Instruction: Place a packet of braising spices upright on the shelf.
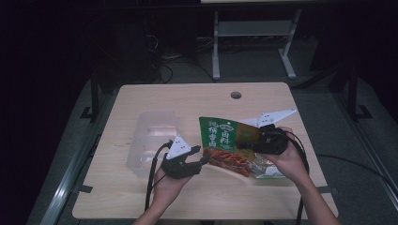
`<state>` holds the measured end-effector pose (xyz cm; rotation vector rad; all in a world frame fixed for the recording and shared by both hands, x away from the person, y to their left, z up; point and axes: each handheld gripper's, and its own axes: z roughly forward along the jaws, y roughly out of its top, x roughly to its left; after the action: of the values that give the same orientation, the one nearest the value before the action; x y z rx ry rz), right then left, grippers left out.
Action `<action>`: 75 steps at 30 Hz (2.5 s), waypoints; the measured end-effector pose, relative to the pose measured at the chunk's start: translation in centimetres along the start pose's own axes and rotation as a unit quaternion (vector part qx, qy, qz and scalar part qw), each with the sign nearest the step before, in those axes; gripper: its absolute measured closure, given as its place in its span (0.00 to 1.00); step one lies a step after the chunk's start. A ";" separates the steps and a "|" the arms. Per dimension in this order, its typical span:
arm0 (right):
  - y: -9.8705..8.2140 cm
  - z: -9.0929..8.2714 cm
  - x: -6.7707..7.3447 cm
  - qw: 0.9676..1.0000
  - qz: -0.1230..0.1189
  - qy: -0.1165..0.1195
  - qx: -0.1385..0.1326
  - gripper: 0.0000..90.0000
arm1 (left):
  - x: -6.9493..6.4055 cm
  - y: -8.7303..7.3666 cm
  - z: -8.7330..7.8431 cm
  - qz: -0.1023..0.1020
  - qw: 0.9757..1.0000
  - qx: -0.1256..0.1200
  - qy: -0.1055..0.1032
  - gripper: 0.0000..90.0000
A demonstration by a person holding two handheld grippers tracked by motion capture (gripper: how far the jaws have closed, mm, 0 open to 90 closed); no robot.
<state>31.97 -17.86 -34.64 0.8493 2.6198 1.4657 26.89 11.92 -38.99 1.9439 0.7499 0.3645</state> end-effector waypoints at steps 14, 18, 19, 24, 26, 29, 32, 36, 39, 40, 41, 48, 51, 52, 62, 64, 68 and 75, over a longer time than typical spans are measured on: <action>2.3 -0.2 -0.1 1.000 -0.003 -0.012 -0.018 1.00 | -1.4 -1.7 -0.8 0.022 0.999 0.016 -0.034 0.50; 3.1 0.2 -0.1 1.000 -0.006 -0.013 -0.016 1.00 | -1.5 -2.3 -0.8 0.019 0.999 0.016 -0.046 0.49; 3.3 0.3 -0.1 1.000 -0.006 -0.012 -0.014 1.00 | -1.5 -2.3 -0.9 0.021 0.999 0.016 -0.047 0.49; 4.5 0.9 -0.1 1.000 -0.013 -0.012 -0.011 1.00 | -1.4 -2.6 -0.9 0.026 0.998 0.016 -0.054 0.47; 5.0 1.1 -0.1 1.000 -0.017 -0.010 -0.011 1.00 | -1.4 -2.8 -0.9 0.022 0.998 0.011 -0.056 0.46; 5.9 1.6 0.1 1.000 -0.022 -0.006 -0.010 1.00 | -1.5 -2.9 -0.9 0.025 0.998 0.010 -0.057 0.46; 6.9 2.1 0.2 0.999 -0.032 -0.004 -0.008 1.00 | -1.6 -3.0 -0.9 0.025 0.998 0.010 -0.061 0.45; 8.4 3.1 0.4 0.999 -0.041 0.006 -0.006 1.00 | -1.7 -3.0 -0.9 0.030 0.998 0.014 -0.062 0.44; 9.1 3.6 0.6 0.999 -0.048 0.011 -0.005 1.00 | -1.8 -3.0 -0.9 0.026 0.998 0.010 -0.063 0.44; 9.4 3.9 0.6 0.999 -0.053 0.013 -0.005 1.00 | -1.8 -3.0 -0.9 0.029 0.998 0.011 -0.063 0.44; 10.0 4.6 0.7 0.998 -0.056 0.019 -0.005 1.00 | -1.8 -3.1 -0.9 0.025 0.997 0.011 -0.065 0.44; 12.4 6.9 1.0 0.997 -0.063 0.033 -0.006 1.00 | -1.6 -3.1 -1.0 0.027 0.997 0.011 -0.067 0.44; 13.5 7.8 0.9 0.997 -0.069 0.036 -0.010 1.00 | -1.5 -3.3 -1.0 0.025 0.997 0.010 -0.067 0.44; 13.8 8.2 1.0 0.997 -0.071 0.037 -0.010 1.00 | -1.4 -3.3 -1.0 0.026 0.997 0.013 -0.067 0.43; 16.9 11.5 0.7 0.995 -0.090 0.042 -0.003 1.00 | -1.3 -3.3 -1.1 0.018 0.997 0.010 -0.069 0.42; 17.3 12.1 0.7 0.995 -0.090 0.045 0.000 1.00 | -1.2 -3.3 -1.2 0.021 0.997 0.011 -0.067 0.42; 17.8 13.1 0.6 0.994 -0.094 0.049 0.000 1.00 | -1.1 -3.3 -1.2 0.021 0.997 0.011 -0.067 0.42; 18.5 15.5 0.0 0.994 -0.088 0.060 -0.008 1.00 | -1.0 -3.4 -1.4 0.008 0.997 0.005 -0.070 0.42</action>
<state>44.55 1.90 -28.59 0.5287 2.6818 1.5340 24.14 13.38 -41.28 1.9635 0.6472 0.2308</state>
